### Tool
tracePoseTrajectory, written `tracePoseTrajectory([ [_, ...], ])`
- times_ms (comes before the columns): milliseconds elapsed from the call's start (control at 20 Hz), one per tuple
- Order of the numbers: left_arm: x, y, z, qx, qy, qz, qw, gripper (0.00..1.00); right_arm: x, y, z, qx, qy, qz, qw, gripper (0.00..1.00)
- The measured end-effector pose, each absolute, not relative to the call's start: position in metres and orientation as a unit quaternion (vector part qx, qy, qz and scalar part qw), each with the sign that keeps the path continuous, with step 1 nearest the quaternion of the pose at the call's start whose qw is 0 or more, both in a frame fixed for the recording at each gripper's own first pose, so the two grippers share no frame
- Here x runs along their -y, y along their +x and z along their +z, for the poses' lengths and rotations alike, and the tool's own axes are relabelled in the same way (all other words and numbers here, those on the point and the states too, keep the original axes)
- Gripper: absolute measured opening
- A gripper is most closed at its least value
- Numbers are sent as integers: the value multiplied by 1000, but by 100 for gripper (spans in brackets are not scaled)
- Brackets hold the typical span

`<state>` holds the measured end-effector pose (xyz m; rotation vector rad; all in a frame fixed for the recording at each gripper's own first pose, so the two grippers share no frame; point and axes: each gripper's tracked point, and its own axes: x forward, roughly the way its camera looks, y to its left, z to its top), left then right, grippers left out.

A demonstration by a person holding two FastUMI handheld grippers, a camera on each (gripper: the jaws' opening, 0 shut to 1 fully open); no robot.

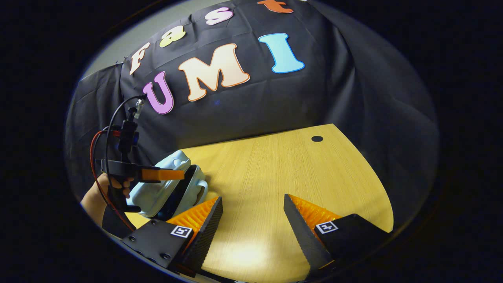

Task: First open the suitcase, pack the skin care products into it, and then close the suitcase.

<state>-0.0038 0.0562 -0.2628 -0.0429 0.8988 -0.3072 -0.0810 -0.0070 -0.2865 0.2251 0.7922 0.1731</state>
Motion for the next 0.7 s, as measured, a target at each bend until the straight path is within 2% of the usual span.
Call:
tracePoseTrajectory([
  [50,-52,-5,-252,-408,-16,-149,900,24,8,-81,-284,-382,105,91,914,98],
  [250,-37,2,-199,-322,-26,-122,939,98,8,-64,-259,-342,78,118,929,98],
  [400,-54,4,-147,-245,-23,-65,967,95,0,-35,-214,-274,65,125,951,98],
  [550,-86,5,-94,-175,14,-24,984,94,-8,-3,-152,-174,47,102,978,98],
  [700,-115,0,-48,-115,45,-5,992,93,-33,14,-96,-97,38,96,990,98],
])
